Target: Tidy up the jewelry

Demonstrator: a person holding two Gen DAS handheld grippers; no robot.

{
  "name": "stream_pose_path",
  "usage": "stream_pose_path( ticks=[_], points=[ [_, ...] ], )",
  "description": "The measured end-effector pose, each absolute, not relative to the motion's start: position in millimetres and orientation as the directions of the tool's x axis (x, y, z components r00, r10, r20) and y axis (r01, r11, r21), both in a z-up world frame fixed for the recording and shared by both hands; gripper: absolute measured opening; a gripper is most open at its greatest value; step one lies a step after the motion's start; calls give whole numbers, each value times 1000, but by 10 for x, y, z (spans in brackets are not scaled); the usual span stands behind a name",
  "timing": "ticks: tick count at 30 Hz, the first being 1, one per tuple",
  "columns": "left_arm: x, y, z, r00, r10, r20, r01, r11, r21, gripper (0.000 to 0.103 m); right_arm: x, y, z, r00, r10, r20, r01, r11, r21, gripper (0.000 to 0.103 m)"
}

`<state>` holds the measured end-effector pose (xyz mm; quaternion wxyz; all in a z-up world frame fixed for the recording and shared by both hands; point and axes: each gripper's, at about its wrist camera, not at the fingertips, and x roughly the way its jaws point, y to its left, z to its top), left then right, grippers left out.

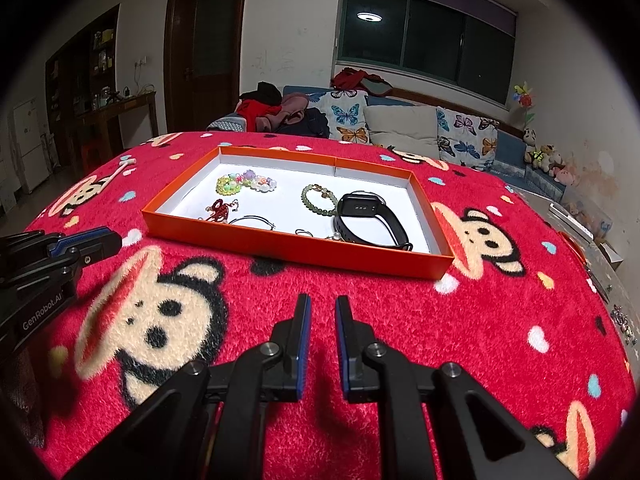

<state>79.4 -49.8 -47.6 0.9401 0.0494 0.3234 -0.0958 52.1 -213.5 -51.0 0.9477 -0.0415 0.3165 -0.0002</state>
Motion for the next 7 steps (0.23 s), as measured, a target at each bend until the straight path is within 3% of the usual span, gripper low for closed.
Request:
stream_pose_path(
  ticks=[7],
  points=[
    [800, -521, -465, 775, -147, -615, 213, 976, 35, 10, 529, -2133, -505, 798, -27, -602, -26, 996, -80, 14]
  ],
)
